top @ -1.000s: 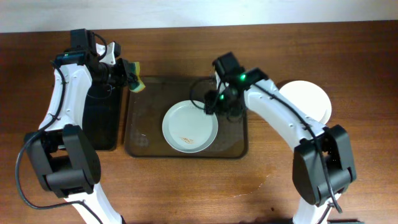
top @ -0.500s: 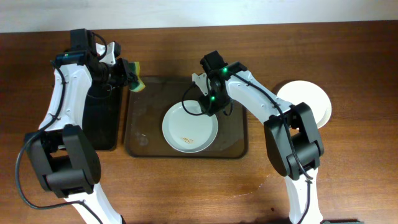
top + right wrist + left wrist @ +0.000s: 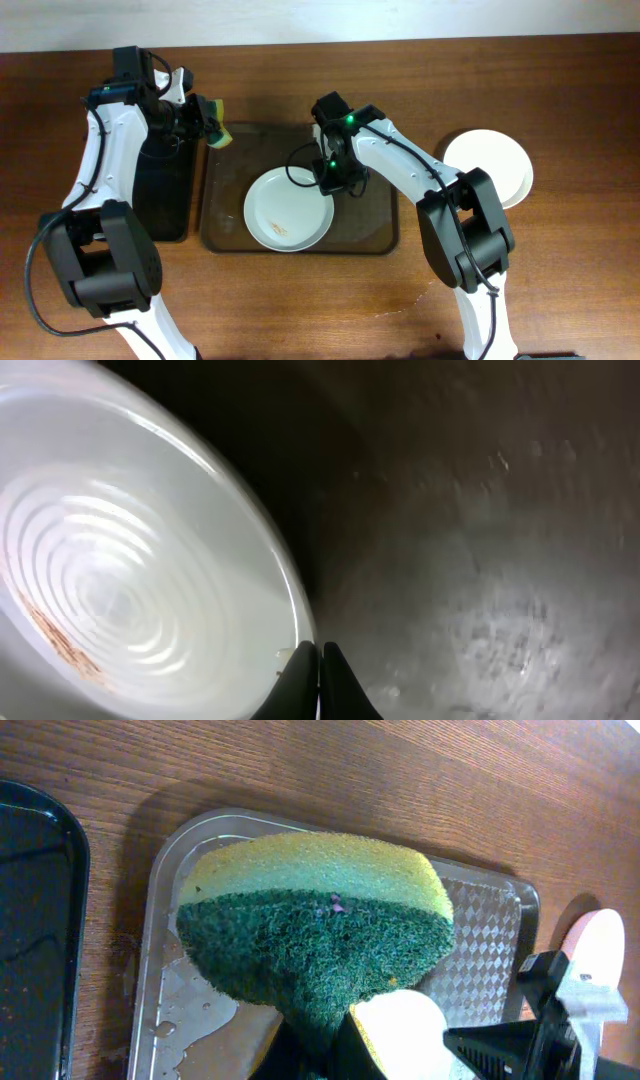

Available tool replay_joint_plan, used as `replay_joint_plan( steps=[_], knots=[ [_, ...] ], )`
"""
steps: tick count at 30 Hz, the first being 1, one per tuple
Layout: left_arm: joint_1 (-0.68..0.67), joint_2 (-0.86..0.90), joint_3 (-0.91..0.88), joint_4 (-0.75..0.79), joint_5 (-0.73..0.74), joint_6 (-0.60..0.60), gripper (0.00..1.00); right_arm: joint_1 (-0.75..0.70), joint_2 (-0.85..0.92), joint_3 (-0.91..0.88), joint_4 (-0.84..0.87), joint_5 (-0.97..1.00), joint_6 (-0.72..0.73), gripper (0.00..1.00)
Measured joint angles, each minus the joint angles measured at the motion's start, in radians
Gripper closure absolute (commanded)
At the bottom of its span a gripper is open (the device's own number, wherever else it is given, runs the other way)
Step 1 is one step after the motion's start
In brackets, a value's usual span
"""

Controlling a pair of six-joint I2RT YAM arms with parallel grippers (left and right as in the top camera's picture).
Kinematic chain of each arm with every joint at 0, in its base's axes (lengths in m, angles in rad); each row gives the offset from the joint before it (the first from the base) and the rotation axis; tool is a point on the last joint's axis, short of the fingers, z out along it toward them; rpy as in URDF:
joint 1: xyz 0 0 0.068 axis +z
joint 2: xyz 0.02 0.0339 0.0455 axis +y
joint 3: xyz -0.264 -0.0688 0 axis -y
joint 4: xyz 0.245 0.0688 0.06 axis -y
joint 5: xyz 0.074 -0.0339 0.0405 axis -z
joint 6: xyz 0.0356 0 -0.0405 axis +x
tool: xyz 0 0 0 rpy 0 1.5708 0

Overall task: Clean dirty plates on tray and stack at the side
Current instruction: 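Drag the last pale plate to tray center and grasp its rim with right gripper, then scrub the last pale plate with the sponge in the left gripper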

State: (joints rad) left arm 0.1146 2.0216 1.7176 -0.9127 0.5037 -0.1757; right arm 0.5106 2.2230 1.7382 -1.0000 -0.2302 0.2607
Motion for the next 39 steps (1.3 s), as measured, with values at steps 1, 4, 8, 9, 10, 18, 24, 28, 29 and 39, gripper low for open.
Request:
replay_joint_plan(
  steps=[1,4,8,9,10,18,24,28,29,39],
  knots=[
    [0.000,0.000,0.000,0.000,0.000,0.000,0.99,0.000,0.000,0.000,-0.008,0.000,0.075,0.96],
    [0.000,0.000,0.000,0.000,0.000,0.000,0.99,0.001,0.000,0.000,-0.009,0.000,0.249,0.89],
    [0.000,0.000,0.000,0.000,0.000,0.000,0.99,0.005,0.003,0.000,0.059,0.012,0.369,0.71],
    [0.000,0.000,0.000,0.000,0.000,0.000,0.99,0.005,0.005,0.000,0.085,0.020,0.374,0.71],
    [0.000,0.000,0.000,0.000,0.000,0.000,0.99,0.005,0.006,-0.001,0.118,0.027,0.367,0.71],
    [0.000,0.000,0.000,0.000,-0.008,0.000,0.99,0.005,0.029,0.000,0.169,0.065,0.325,0.86],
    [-0.003,0.000,0.000,0.000,-0.012,0.000,0.99,0.011,0.041,-0.004,0.169,0.070,0.322,0.92],
    [-0.016,0.000,0.000,-0.011,-0.015,0.000,0.99,0.017,0.041,-0.008,0.186,0.057,0.342,0.96],
    [-0.021,0.000,0.000,-0.019,-0.016,0.000,0.99,0.017,0.041,-0.008,0.186,0.055,0.349,0.96],
    [-0.188,0.003,-0.080,0.000,-0.232,0.119,0.99,0.017,0.041,-0.008,0.181,0.054,0.393,0.96]
  ],
)
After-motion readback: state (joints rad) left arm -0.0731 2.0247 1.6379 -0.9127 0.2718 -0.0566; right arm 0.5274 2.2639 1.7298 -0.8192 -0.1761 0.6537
